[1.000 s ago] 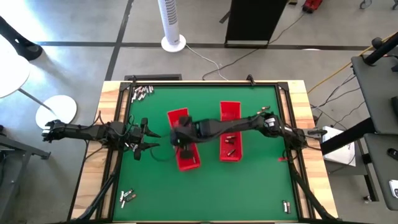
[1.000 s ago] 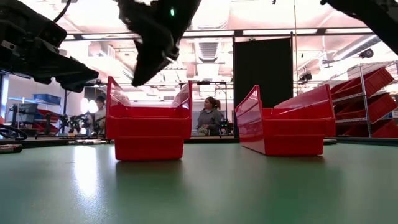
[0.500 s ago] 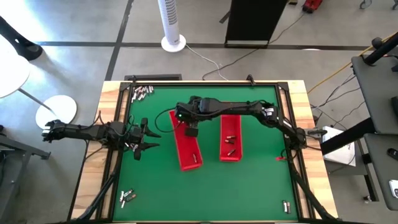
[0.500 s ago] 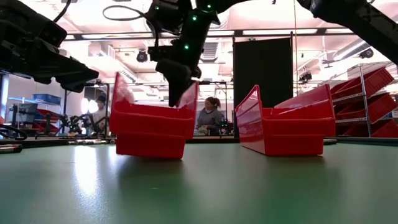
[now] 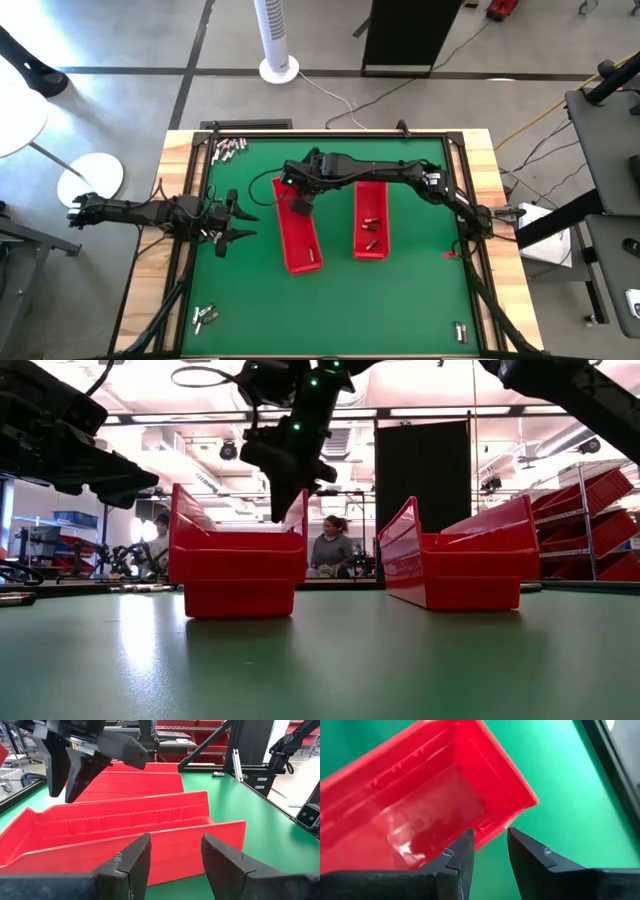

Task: Sort batteries
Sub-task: Adjust the left red bin

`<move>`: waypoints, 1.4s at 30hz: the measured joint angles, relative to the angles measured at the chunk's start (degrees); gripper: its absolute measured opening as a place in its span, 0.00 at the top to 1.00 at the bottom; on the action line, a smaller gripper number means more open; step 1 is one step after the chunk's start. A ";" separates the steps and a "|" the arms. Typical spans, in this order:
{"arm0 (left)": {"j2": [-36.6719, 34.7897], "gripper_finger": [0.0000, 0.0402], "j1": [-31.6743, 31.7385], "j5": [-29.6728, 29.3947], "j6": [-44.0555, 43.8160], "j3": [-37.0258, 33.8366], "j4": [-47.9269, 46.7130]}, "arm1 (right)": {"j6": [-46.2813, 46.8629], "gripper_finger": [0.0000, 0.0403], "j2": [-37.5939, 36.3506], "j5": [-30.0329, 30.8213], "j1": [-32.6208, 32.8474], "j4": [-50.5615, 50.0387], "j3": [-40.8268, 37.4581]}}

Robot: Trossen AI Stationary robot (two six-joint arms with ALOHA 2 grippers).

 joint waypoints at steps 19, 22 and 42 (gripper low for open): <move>0.00 0.61 -0.01 -0.01 0.00 0.00 0.01 | 27.54 0.82 2.54 -1.49 0.13 -0.62 -0.61; 0.00 0.61 0.00 -0.02 0.00 0.00 0.00 | 30.49 0.89 2.54 -1.45 0.13 -0.66 -0.61; 0.00 0.61 -0.02 -0.01 0.00 0.00 0.00 | 63.10 0.97 2.51 8.37 -0.31 -6.10 -0.68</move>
